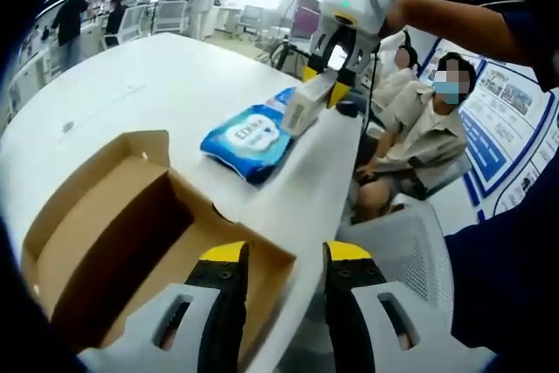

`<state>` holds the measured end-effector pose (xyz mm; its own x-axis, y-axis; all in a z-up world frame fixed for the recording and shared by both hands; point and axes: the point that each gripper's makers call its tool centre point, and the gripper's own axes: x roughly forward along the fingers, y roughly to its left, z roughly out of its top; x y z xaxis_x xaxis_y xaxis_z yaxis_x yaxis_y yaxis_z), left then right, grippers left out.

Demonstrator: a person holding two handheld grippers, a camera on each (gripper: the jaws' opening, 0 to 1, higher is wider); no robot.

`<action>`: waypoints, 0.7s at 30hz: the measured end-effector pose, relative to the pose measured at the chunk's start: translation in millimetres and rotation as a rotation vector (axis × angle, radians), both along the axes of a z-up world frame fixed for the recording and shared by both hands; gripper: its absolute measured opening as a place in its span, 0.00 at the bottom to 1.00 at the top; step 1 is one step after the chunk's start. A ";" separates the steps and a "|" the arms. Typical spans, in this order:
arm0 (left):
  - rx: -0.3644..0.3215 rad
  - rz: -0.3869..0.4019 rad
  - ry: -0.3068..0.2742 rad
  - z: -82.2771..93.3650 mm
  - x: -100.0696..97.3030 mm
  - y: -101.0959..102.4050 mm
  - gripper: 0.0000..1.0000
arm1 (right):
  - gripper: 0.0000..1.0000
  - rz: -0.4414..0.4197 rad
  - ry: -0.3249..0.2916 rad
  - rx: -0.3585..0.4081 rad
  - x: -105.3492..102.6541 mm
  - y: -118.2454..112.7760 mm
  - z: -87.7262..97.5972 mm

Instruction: Operate the shoe box by opening the lid, removing the specified soft item, and placing it in the target area until the item is outside and the box remains undamaged.

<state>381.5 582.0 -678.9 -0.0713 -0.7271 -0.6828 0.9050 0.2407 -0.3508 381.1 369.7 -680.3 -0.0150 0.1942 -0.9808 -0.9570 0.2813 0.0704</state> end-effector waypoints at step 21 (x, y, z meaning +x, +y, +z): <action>0.025 -0.030 0.020 -4.1 -3.5 -41.0 0.33 | 0.18 -0.043 0.017 -0.015 -11.7 -86.1 -16.4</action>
<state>378.0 541.0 -683.0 -0.1064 -0.7074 -0.6988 0.9050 0.2223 -0.3628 369.4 283.5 -696.7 -0.0237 0.1802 -0.9834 -0.9428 0.3230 0.0819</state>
